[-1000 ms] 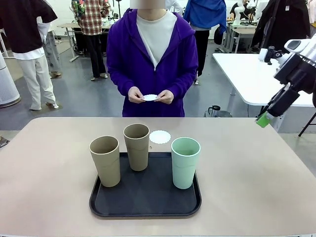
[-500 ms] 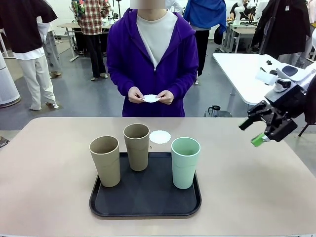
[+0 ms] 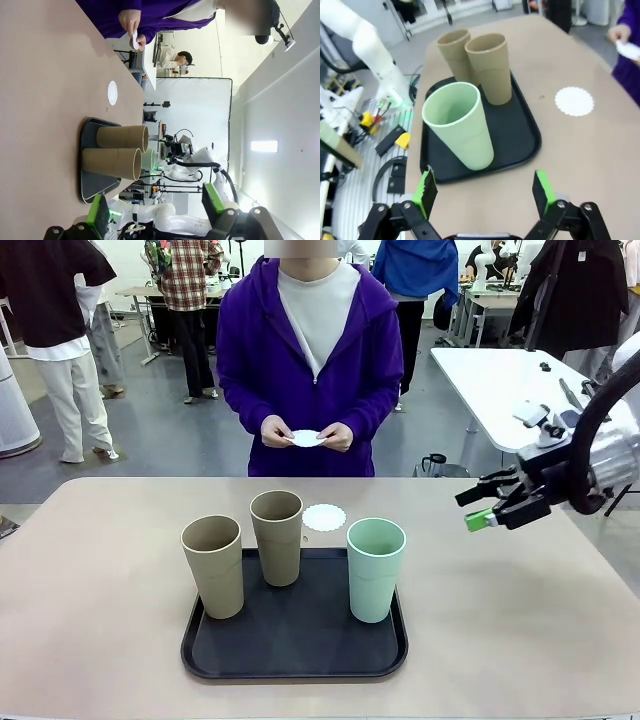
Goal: Place coasters on the table and set cups on them.
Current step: Pick up one Reusable plastic cup and place it on a coaster set by the human.
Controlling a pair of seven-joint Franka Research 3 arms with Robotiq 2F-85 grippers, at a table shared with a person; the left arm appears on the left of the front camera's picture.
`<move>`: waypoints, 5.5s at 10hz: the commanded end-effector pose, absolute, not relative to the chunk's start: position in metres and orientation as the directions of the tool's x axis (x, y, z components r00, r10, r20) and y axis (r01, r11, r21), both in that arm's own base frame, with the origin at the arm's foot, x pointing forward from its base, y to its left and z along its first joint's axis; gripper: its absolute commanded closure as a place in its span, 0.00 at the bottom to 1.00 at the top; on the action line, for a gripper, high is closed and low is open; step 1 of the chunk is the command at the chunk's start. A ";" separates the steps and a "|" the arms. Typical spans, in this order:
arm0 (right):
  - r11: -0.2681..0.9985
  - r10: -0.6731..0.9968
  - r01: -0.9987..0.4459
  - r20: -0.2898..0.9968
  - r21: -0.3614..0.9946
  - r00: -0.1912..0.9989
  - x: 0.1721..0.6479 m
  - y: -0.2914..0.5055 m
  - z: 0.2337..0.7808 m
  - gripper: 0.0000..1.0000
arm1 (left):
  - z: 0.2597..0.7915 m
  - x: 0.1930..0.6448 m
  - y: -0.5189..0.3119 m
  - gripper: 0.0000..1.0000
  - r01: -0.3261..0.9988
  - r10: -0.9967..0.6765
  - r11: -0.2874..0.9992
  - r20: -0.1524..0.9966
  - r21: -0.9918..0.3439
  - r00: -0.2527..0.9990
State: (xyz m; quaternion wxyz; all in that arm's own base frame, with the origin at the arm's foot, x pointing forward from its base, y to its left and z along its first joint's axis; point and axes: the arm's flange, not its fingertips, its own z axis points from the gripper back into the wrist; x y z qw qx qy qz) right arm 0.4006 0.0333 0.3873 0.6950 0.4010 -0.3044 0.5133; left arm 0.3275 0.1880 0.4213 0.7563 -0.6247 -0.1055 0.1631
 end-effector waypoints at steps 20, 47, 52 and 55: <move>-0.017 0.134 -0.985 0.977 0.169 0.165 0.363 0.076 0.255 0.00 | 0.422 0.327 0.189 0.00 -0.098 0.375 0.159 -0.031 -0.982 0.927; -0.093 0.193 -0.987 0.975 0.132 0.113 0.391 0.143 0.223 0.00 | 0.422 0.327 0.189 0.00 -0.098 0.375 0.159 -0.031 -0.982 0.927; -0.111 0.198 -0.984 0.974 0.136 0.113 0.397 0.160 0.218 0.00 | 0.422 0.327 0.189 0.00 -0.098 0.375 0.159 -0.031 -0.982 0.927; -0.130 0.206 -0.981 0.972 0.142 0.113 0.397 0.170 0.218 0.00 | 0.422 0.327 0.189 0.00 -0.098 0.375 0.159 -0.031 -0.982 0.927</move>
